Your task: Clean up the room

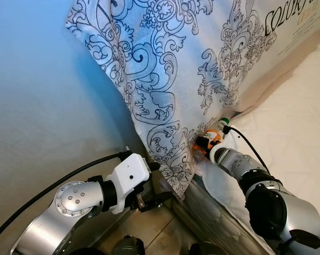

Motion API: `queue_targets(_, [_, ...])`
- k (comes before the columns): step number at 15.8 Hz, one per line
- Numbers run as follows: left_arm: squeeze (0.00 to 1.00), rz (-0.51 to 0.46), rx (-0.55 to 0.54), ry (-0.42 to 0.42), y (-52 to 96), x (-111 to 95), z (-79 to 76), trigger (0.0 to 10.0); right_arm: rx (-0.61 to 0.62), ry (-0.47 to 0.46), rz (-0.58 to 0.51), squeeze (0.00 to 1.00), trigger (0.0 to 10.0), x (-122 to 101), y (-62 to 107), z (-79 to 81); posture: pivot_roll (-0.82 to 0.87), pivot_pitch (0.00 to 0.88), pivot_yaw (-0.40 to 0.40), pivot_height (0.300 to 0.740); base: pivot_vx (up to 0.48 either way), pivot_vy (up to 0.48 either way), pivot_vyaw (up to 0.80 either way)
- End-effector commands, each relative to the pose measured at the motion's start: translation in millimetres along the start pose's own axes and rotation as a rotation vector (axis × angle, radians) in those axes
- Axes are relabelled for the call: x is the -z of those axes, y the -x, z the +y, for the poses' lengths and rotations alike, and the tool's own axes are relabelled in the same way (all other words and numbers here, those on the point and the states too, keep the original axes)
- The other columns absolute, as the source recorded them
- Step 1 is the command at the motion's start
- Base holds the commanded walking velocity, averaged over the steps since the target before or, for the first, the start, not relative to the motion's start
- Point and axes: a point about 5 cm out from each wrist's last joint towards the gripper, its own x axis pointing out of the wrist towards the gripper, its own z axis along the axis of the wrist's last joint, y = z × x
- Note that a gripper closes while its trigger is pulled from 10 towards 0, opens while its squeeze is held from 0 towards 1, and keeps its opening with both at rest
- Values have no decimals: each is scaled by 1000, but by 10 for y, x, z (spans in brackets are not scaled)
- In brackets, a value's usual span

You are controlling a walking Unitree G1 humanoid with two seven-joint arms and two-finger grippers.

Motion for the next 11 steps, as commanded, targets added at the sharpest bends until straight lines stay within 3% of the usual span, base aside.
queue_targets(1, [0,3,12,-7,-11,-3,-27,10000,2,-53,36,0,0,100,-9,-9,146,132,59,740,0,0,0])
queue_targets(11, [0,-39,-52,5,-113,4,63,10000,-4,-211,-10,0,0,0,31,-154,93,70,59,740,0,0,0])
